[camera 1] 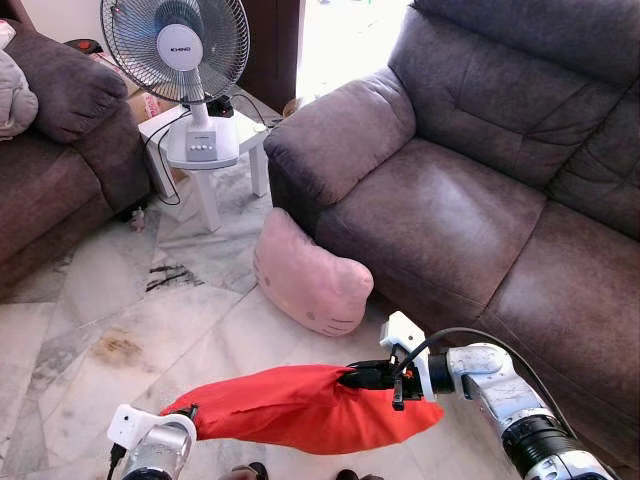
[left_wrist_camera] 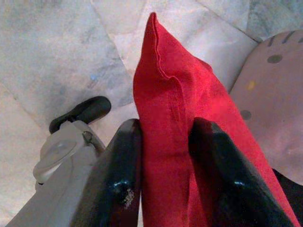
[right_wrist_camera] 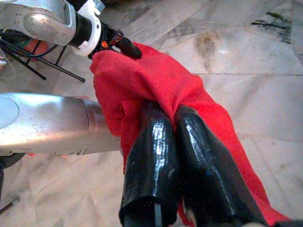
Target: Move the pillow to the sofa from floor
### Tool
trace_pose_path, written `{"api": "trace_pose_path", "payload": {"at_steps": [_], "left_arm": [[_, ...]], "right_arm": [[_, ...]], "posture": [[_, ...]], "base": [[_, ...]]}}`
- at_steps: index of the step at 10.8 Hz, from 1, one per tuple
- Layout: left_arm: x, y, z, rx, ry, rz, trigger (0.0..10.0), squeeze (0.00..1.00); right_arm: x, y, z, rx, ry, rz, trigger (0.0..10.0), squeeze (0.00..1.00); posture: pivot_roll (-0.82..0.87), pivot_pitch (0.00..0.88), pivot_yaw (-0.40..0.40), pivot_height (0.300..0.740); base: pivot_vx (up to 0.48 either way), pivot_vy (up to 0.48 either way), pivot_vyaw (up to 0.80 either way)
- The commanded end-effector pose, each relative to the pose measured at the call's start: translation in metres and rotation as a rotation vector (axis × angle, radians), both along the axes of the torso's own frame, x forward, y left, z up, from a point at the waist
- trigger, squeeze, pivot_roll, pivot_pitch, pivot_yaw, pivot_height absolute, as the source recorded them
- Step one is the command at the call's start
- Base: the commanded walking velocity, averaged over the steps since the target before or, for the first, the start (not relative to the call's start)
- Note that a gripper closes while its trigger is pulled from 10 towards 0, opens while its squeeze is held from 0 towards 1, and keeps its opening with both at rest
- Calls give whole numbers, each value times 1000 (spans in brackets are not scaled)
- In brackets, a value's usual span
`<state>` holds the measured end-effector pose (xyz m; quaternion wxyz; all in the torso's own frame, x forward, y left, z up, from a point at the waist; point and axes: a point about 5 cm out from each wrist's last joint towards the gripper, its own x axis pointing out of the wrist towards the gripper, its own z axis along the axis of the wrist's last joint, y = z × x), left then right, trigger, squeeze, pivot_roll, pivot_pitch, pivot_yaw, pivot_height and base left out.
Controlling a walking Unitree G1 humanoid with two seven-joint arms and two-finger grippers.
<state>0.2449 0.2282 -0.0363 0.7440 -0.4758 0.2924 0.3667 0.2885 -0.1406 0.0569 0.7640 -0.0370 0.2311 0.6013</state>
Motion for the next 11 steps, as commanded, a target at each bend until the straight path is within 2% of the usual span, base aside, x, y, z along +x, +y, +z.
{"api": "trace_pose_path", "payload": {"at_steps": [1, 4, 7, 8, 9, 10, 11], "left_arm": [[-7, -1, -6, 5, 32, -6, 0, 0], [-7, 0, -6, 15, 30, -13, 0, 0], [-8, 5, -4, 65, 28, -33, 0, 0], [-6, 8, -2, 119, 26, -64, 0, 0], [7, 15, 18, 328, -67, -170, 0, 0], [17, 15, 33, 488, -124, -276, 314, 0], [25, 6, 48, 634, -169, -381, 10000, 0]], "right_arm": [[9, 3, 19, 45, -72, 24, 10000, 0], [9, 3, 18, 41, -73, 26, 10000, 0], [8, 6, 16, 44, -69, 24, 10000, 0], [9, 6, 16, 42, -80, 10, 10000, 0], [21, 8, 15, 9, -145, -127, 10000, 0], [28, 9, 12, -43, -195, -222, 10000, 0], [35, 13, 10, -83, -250, -338, 10000, 0]], "posture": [[139, 158, -102, 740], [141, 158, -102, 740], [145, 160, -100, 740], [145, 160, -100, 740], [144, 161, -98, 740], [144, 161, -98, 740], [156, 160, -93, 740]], "base": [[0, 0, 0], [0, 0, 0], [0, 0, 0], [0, 0, 0], [0, 0, 0], [0, 0, 0], [0, 0, 0]]}}
